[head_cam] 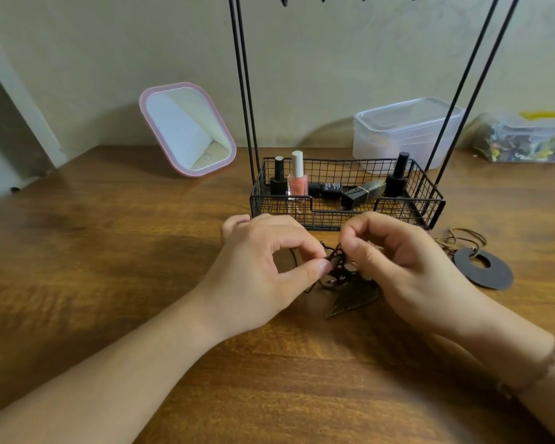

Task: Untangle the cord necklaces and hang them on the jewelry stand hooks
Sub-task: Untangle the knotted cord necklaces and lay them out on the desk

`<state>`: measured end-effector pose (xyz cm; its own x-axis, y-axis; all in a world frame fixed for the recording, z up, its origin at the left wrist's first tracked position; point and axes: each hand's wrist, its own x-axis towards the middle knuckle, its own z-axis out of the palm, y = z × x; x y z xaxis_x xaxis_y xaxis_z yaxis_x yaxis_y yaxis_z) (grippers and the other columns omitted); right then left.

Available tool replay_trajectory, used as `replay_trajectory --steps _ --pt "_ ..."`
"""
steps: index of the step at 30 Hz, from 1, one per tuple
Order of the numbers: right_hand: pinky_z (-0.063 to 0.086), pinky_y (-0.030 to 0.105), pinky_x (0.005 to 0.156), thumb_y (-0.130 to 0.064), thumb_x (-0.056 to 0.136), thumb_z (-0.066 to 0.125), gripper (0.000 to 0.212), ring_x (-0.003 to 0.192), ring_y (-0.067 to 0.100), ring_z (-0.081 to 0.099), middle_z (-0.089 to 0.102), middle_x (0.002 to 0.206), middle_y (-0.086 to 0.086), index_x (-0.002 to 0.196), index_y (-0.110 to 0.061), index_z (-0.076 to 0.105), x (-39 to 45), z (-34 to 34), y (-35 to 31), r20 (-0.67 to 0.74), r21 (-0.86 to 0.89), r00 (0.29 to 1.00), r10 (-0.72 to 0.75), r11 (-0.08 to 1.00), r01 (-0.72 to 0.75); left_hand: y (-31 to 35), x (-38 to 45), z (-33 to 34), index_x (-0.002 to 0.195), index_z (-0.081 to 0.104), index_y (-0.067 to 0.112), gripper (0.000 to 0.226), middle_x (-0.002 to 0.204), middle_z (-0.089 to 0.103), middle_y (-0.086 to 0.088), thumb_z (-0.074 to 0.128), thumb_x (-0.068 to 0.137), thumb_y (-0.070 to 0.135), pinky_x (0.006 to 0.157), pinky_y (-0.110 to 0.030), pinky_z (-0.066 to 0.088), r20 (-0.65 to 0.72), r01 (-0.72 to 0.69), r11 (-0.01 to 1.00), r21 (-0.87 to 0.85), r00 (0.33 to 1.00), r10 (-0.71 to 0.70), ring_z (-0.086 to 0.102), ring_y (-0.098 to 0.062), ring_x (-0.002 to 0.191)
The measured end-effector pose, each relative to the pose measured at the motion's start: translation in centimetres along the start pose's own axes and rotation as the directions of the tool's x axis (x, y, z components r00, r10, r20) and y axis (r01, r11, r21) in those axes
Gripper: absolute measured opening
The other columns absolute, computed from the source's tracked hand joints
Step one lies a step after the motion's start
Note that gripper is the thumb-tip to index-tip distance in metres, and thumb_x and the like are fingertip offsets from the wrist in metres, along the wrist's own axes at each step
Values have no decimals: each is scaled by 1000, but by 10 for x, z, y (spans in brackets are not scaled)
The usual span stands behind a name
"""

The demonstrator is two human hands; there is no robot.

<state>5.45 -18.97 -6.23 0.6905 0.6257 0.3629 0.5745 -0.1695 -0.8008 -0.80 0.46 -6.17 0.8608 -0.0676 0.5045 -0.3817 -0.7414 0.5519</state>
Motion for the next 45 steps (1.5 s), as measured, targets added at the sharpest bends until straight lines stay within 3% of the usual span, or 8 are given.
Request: replay_trajectory --steps 4,8,16,19,25,35,42,45 --pt "49 34 73 -34 92 50 22 85 17 60 67 89 -2 91 -17 64 4 -8 4 -91 324 985 150 939 -113 -3 1 1 80 70 35 21 86 67 23 58 83 52 103 -57 34 -25 8 1000 -1 1000 -8 62 -2 96" --pt "42 33 70 -25 95 44 17 85 18 58 67 89 8 94 -13 56 5 -10 2 -14 569 975 221 804 -174 -2 1 1 82 71 32 21 84 67 19 59 85 50 101 -56 36 -46 -12 1000 -11 999 12 63 -6 94" --pt "46 25 63 -54 92 51 43 71 20 56 64 75 8 107 -18 67 3 -4 2 109 476 972 210 847 -236 -2 3 0 81 70 31 13 83 66 20 63 85 41 93 -55 41 -79 -91 996 5 993 91 63 -5 89" --pt "47 21 68 -67 83 60 44 70 10 60 67 72 -2 88 -27 75 2 -1 -5 141 284 977 158 939 -193 -3 2 0 83 71 31 13 86 67 19 63 84 41 95 -56 38 -58 -121 992 37 991 123 63 -5 92" --pt "47 12 59 -49 68 68 25 64 0 65 72 67 -9 73 -27 79 -1 0 -15 38 169 987 159 972 -163 -3 1 2 84 73 32 16 87 65 20 62 83 44 100 -49 33 -46 -136 984 119 989 142 59 -2 92" --pt "48 21 64 -34 95 50 17 66 3 58 66 77 -8 92 -25 63 0 -6 1 86 -57 975 205 978 -201 -5 1 -2 81 71 33 13 86 63 20 66 84 44 102 -44 28 -47 -143 976 162 987 153 58 -4 92" --pt "50 29 62 -24 99 43 18 77 16 66 71 82 2 96 -13 57 5 -2 1 -37 400 950 311 875 -271 -6 1 -2 83 72 28 15 87 65 20 65 84 42 101 -48 34 -58 -115 990 86 991 120 61 -3 95" --pt "49 33 66 -50 94 46 38 78 21 65 69 81 4 96 -13 55 4 -1 4 47 403 959 281 873 -275 -5 1 0 83 71 28 14 86 65 21 65 84 41 97 -51 38 -46 -128 989 68 990 131 61 -2 93"
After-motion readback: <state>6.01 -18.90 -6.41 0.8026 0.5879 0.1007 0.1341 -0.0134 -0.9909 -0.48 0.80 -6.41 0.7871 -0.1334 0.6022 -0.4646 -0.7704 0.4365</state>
